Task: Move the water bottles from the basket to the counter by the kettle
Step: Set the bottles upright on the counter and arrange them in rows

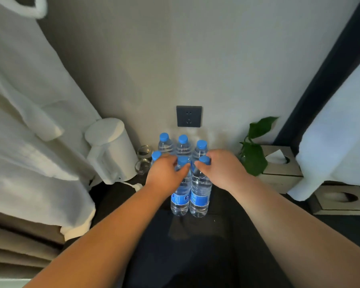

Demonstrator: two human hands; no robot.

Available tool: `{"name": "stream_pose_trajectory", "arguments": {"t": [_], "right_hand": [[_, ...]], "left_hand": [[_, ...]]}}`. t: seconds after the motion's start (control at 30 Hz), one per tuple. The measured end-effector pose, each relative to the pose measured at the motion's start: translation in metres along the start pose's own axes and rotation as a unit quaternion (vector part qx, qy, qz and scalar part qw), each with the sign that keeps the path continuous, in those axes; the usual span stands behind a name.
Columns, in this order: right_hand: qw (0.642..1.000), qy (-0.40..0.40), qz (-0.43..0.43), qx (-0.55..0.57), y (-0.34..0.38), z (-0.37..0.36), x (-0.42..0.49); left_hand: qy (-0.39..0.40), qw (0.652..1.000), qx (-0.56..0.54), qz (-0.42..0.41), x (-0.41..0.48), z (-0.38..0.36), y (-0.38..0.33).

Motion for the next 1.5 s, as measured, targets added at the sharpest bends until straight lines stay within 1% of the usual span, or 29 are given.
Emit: {"name": "stream_pose_trajectory", "arguments": {"t": [0.07,0.2,0.33,0.47,0.57,0.67,0.73,0.83,0.97,1.1,1.2,1.27,1.3,1.4,1.43,1.5], "right_hand": [[1.0,-0.012,0.001,-0.02,0.007,-0.001,0.0],[1.0,-0.013,-0.008,-0.022,0.012,-0.013,-0.006],[0.999,-0.024,-0.037,0.002,0.008,-0.017,-0.008],[0.997,-0.007,-0.054,-0.047,0.004,-0.017,-0.005],[0.995,-0.009,-0.047,-0.086,0.008,-0.015,0.0],[0.994,-0.001,-0.043,-0.101,0.01,-0.015,0.007],[0.994,0.002,-0.044,-0.101,0.011,-0.014,0.012],[0.993,-0.004,-0.04,-0.11,0.012,-0.011,0.018],[0.993,-0.023,-0.036,-0.111,0.017,-0.003,0.03],[0.999,-0.033,-0.02,-0.007,0.032,0.001,0.046],[0.997,-0.074,0.029,0.01,0.044,0.006,0.057],[0.993,-0.087,0.071,-0.031,0.054,0.006,0.066],[0.99,-0.079,0.089,-0.073,0.059,0.002,0.072],[0.973,-0.014,0.097,-0.209,0.065,-0.016,0.088],[0.968,0.005,0.095,-0.23,0.064,-0.022,0.091],[0.968,0.018,0.095,-0.232,0.065,-0.03,0.096]], "left_hand": [[-0.002,1.0,0.005,-0.01,0.004,0.004,0.002],[0.029,0.999,0.019,-0.009,0.006,-0.002,0.013],[0.014,0.996,0.071,-0.053,0.01,-0.003,0.012],[0.02,0.993,0.077,-0.087,0.01,-0.002,0.009],[0.043,0.988,0.1,-0.113,0.01,-0.001,0.002],[0.064,0.98,0.128,-0.141,0.011,-0.001,-0.005],[0.078,0.979,0.12,-0.146,0.011,-0.002,-0.006],[0.075,0.983,0.097,-0.137,0.012,0.004,-0.008],[0.042,0.991,0.072,-0.107,0.028,0.02,-0.008],[0.002,0.997,0.043,-0.057,0.054,0.042,-0.004],[-0.003,0.997,0.07,-0.036,0.076,0.054,0.006],[0.027,0.993,0.108,-0.027,0.09,0.053,0.012],[0.049,0.99,0.127,-0.021,0.096,0.051,0.015],[0.12,0.98,0.157,-0.012,0.108,0.035,0.019],[0.135,0.978,0.157,-0.008,0.11,0.031,0.019],[0.144,0.978,0.15,0.01,0.112,0.024,0.022]]}}
Point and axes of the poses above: each hand's wrist, its own x-axis towards the middle knuckle, its own z-axis out of the back of the hand, y = z × x, the point moved 8 cm from there along x, towards the middle knuckle, and after that the axes turned 1 degree about -y, right-handed, at the moved point
